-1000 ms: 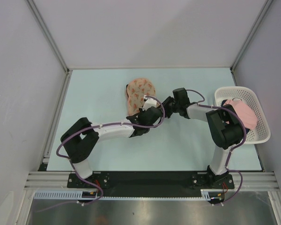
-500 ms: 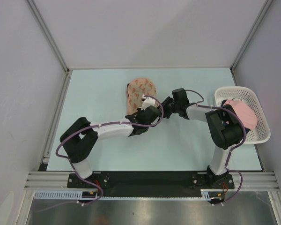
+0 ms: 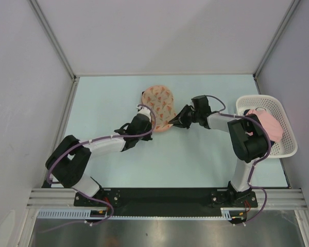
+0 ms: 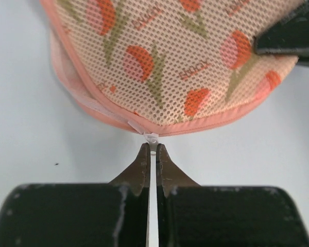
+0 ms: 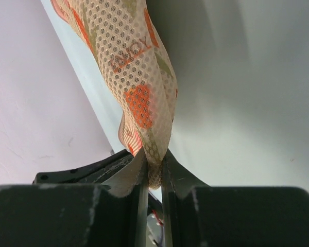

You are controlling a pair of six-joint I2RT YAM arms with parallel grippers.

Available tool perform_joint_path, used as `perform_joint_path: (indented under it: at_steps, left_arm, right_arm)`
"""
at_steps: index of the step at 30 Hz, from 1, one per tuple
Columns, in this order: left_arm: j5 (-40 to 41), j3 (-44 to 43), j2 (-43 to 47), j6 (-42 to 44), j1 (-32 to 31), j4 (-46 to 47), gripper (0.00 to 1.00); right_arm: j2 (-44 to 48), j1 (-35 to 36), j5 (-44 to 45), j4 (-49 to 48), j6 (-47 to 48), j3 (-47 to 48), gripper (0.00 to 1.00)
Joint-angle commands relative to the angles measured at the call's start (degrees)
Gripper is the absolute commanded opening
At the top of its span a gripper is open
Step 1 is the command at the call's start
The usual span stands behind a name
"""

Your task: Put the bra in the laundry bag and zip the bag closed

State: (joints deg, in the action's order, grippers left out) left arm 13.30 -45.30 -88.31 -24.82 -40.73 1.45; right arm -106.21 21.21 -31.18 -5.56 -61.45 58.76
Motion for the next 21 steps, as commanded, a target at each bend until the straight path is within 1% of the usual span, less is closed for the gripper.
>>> perform_joint_path:
  at_steps: [1,2,3,4,5,6,7,8,9,10,11,12,13,14,17,18,21]
  left_arm:
    - [-13.6,3.6,2.0,2.9,3.0,6.0,0.00]
    - [-18.0,4.4,1.8,2.8,3.4,7.3,0.00]
    - [-19.6,4.7,1.7,2.3,3.4,8.3,0.00]
    - [-20.9,5.0,1.4,0.8,3.4,10.7,0.00]
    - [-22.0,5.7,1.3,0.0,3.3,11.8,0.00]
    - [-23.9,5.8,1.1,-0.8,3.4,13.0,0.00]
    - [-24.9,6.0,0.7,-2.6,3.4,15.4,0.00]
    - [-26.1,6.0,0.4,-3.5,3.3,16.4,0.00]
    - [-27.6,5.8,0.0,-5.2,3.3,18.2,0.00]
    - [-28.1,5.5,-0.7,-5.8,3.3,18.9,0.00]
    - [-28.4,5.3,-1.1,-6.3,3.2,19.5,0.00]
    - [-29.2,5.2,-1.4,-6.7,3.2,20.5,0.00]
    - [-29.5,5.0,-1.7,-7.4,3.2,20.8,0.00]
    - [-29.6,5.0,-1.9,-7.9,3.0,21.4,0.00]
    - [-29.0,4.7,-1.6,-8.1,2.2,21.7,0.00]
    - [-28.9,4.7,-1.4,-8.1,2.1,21.4,0.00]
    - [-27.4,4.4,-1.5,-8.0,0.9,20.4,0.00]
  right_arm:
    - [-3.4,-1.8,-1.5,1.7,8.8,6.1,0.17]
    - [-4.3,-1.8,-2.5,3.4,10.2,7.7,0.18]
    - [-4.8,-1.7,-2.6,4.7,11.2,9.7,0.20]
    - [-4.8,-1.5,-2.3,4.9,12.3,9.8,0.23]
    - [-4.4,-1.5,-1.9,4.9,12.8,9.8,0.34]
    - [-3.9,-1.4,-1.4,5.2,13.4,9.6,0.40]
    - [-3.2,-1.2,-0.7,9.0,14.7,9.3,0.49]
    - [-2.3,-1.1,1.5,10.1,14.9,8.5,0.72]
    - [0.9,-0.7,2.5,9.5,14.4,4.4,0.78]
    - [2.8,-0.3,3.8,7.7,11.6,1.6,0.87]
    - [4.7,0.1,4.0,6.0,9.5,-1.2,0.88]
    - [8.1,0.9,4.1,-1.4,7.4,-4.4,0.88]
    - [9.1,1.8,4.0,-4.1,5.0,-8.2,0.90]
    - [9.6,2.6,3.8,-5.8,1.9,-9.0,0.89]
    - [8.6,5.6,4.3,-9.8,-3.2,-9.5,0.88]
    - [7.6,6.1,4.6,-13.0,-4.2,-9.5,0.88]
    - [5.5,7.5,5.0,-16.0,-7.4,-8.8,0.83]
